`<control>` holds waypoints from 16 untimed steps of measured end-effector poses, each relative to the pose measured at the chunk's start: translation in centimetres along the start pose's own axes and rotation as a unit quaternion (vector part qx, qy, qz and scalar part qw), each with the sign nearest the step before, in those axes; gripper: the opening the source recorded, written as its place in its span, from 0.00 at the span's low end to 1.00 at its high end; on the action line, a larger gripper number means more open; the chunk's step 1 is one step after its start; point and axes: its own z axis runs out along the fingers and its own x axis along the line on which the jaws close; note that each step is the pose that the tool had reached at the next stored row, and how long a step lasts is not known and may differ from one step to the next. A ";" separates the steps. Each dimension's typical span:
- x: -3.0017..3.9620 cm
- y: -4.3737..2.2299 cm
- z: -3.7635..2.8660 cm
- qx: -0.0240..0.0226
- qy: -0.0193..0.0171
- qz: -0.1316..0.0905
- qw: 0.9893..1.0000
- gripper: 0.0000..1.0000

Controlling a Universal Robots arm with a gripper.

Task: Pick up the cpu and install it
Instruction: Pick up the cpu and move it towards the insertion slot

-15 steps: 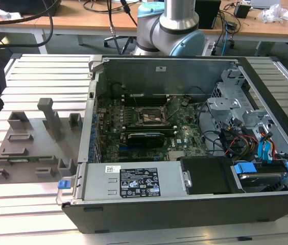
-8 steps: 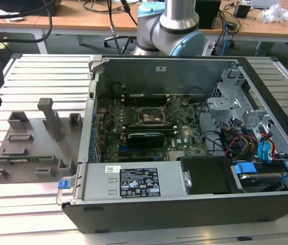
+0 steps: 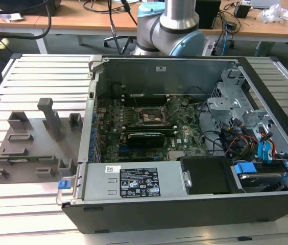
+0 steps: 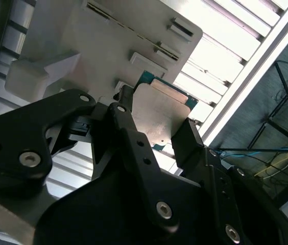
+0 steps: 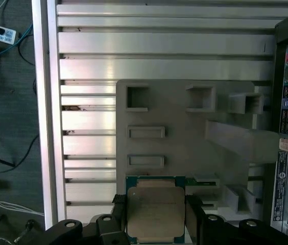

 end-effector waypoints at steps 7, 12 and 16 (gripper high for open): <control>-0.03 -0.09 -0.78 0.001 0.000 0.000 1.000 0.55; -0.06 -0.17 -1.50 0.002 0.000 0.000 1.000 0.55; -0.08 -0.23 -1.99 0.003 0.001 0.000 1.000 0.55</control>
